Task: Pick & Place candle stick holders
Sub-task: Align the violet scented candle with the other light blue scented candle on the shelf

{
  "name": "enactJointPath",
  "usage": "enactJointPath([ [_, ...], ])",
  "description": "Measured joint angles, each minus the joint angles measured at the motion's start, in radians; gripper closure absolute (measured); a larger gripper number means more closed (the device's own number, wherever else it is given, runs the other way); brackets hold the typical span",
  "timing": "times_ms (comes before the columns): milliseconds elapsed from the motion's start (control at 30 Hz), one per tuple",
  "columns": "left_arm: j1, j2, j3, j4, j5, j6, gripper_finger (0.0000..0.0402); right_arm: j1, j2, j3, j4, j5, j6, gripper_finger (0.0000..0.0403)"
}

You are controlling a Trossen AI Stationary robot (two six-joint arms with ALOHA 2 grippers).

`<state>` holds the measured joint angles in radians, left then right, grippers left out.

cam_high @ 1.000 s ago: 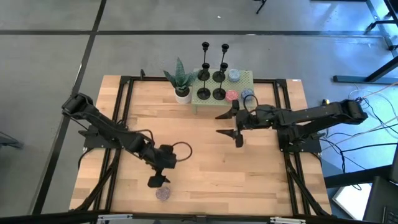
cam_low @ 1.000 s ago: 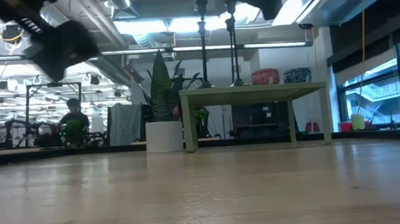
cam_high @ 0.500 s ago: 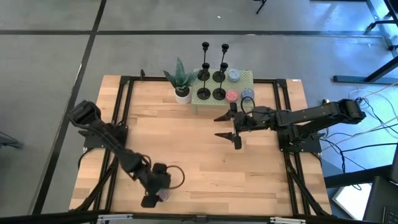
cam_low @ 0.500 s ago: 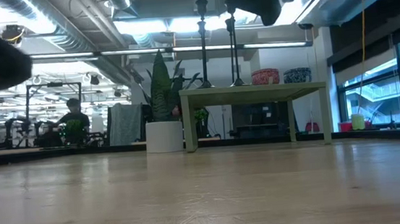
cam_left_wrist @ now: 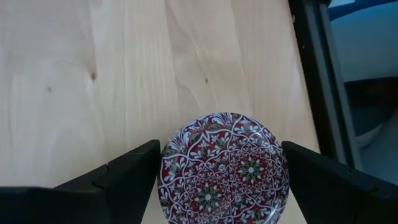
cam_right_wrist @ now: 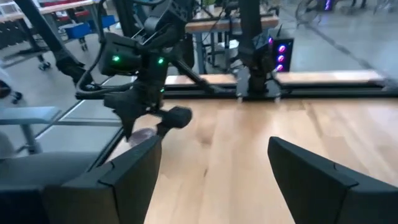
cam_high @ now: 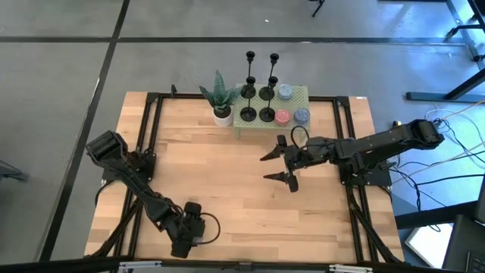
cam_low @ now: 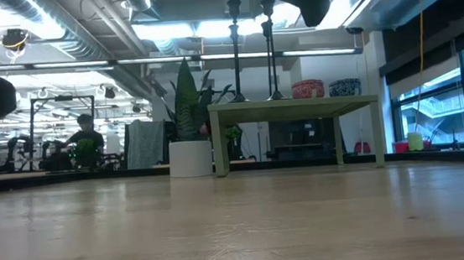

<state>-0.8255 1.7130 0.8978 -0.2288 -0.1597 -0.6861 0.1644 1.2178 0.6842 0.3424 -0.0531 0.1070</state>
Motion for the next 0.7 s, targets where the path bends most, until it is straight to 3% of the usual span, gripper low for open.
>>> enactJointPath([
  [200, -0.006, 0.001, 0.000, -0.020, 0.001, 0.006, 0.0090, 0.032, 0.036, 0.000, 0.040, 0.003, 0.082, 0.0104],
  [367, 0.008, -0.006, 0.005, -0.044, -0.014, 0.081, 0.0104, 0.038, 0.089, 0.000, 0.107, 0.072, 0.208, 0.0104],
  [533, 0.072, -0.018, 0.090, -0.190, -0.142, 0.246, 0.0097, 0.038, 0.132, 0.000, 0.107, 0.136, 0.435, 0.0104],
  [700, 0.186, -0.019, 0.200, -0.340, -0.280, 0.418, 0.0097, 0.038, 0.176, 0.000, 0.112, 0.139, 0.509, 0.0104],
])
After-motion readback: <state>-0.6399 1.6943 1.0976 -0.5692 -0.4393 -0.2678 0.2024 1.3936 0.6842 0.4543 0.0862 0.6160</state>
